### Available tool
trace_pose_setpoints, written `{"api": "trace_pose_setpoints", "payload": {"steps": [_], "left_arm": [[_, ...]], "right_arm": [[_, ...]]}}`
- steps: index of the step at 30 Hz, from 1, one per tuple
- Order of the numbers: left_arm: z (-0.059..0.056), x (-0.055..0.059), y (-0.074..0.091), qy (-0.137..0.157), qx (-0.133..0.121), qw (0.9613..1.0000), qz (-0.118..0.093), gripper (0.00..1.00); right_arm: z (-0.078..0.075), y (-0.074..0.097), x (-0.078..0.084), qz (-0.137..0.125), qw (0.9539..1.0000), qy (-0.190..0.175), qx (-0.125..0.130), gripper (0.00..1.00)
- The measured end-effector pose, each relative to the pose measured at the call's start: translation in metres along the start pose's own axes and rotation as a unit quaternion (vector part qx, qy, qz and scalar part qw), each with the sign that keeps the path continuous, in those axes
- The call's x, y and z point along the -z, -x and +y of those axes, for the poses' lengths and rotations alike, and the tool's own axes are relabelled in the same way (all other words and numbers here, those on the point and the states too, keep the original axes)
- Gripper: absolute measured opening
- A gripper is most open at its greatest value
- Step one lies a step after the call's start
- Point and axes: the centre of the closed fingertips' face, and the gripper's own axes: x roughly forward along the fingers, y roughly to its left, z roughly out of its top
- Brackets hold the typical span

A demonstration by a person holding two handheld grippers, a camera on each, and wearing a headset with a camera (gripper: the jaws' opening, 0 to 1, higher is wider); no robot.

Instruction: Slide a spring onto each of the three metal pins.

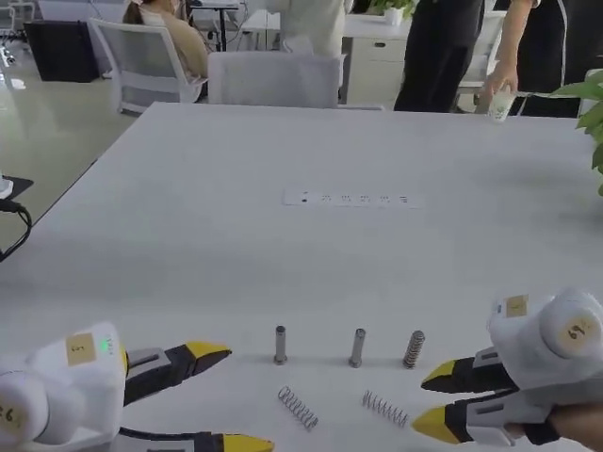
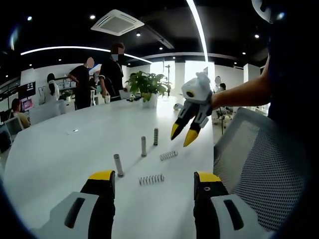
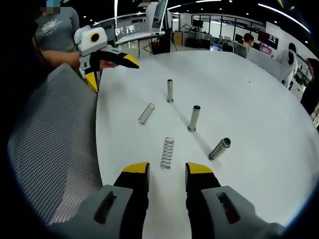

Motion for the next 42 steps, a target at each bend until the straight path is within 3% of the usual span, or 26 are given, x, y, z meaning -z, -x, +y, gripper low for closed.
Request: {"api": "trace_pose_setpoints", "payload": {"steps": [19,42], "left_arm": [[0.002,0.002,0.000,0.007,-0.001,1.0000,0.000,0.59],[0.005,0.004,-0.001,0.012,-0.002,0.9999,-0.002,0.60]], "right_arm": [[0.003,-0.029,0.000,0.040,0.9988,0.021,-0.020,0.23],[0.005,-0.036,0.012,0.072,0.9966,0.034,-0.018,0.19]]}}
